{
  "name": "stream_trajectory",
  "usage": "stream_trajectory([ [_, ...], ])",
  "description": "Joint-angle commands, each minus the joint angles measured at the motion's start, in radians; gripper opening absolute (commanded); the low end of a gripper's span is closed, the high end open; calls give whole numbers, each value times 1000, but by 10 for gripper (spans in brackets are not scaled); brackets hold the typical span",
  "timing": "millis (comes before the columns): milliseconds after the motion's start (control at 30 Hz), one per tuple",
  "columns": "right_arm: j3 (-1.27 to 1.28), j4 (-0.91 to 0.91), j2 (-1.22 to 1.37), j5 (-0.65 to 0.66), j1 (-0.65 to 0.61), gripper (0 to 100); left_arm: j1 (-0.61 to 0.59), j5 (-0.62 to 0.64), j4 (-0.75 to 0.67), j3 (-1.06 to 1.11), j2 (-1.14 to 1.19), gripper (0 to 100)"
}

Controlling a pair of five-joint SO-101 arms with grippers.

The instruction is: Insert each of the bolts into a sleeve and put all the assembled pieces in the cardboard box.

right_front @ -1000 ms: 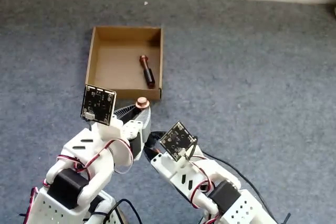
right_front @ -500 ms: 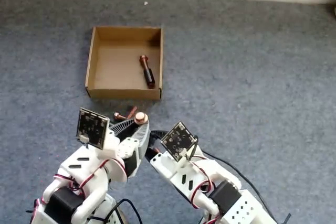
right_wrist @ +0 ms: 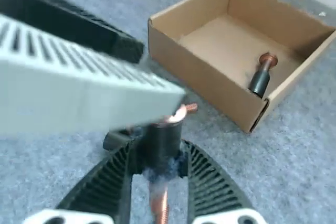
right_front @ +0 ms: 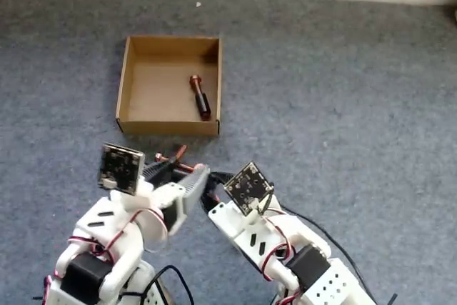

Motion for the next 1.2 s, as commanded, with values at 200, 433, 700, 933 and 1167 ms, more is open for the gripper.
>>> stream_trajectory([
  [200, -77, -28, -7, -11, 105, 5, -343, -77, 3, -12, -2, 210],
  [433, -108, -48, -2, -6, 165, 5, -647, -75, -46, 139, -2, 210],
  [700, -407, -179, 320, -3, 168, 5, -685, -81, -186, 329, -2, 210],
  [933, -670, -470, 808, -3, 168, 5, -685, -81, -187, 334, -2, 210],
  [1167, -840, -829, 1264, -3, 188, 5, -685, -81, -187, 334, -2, 210],
])
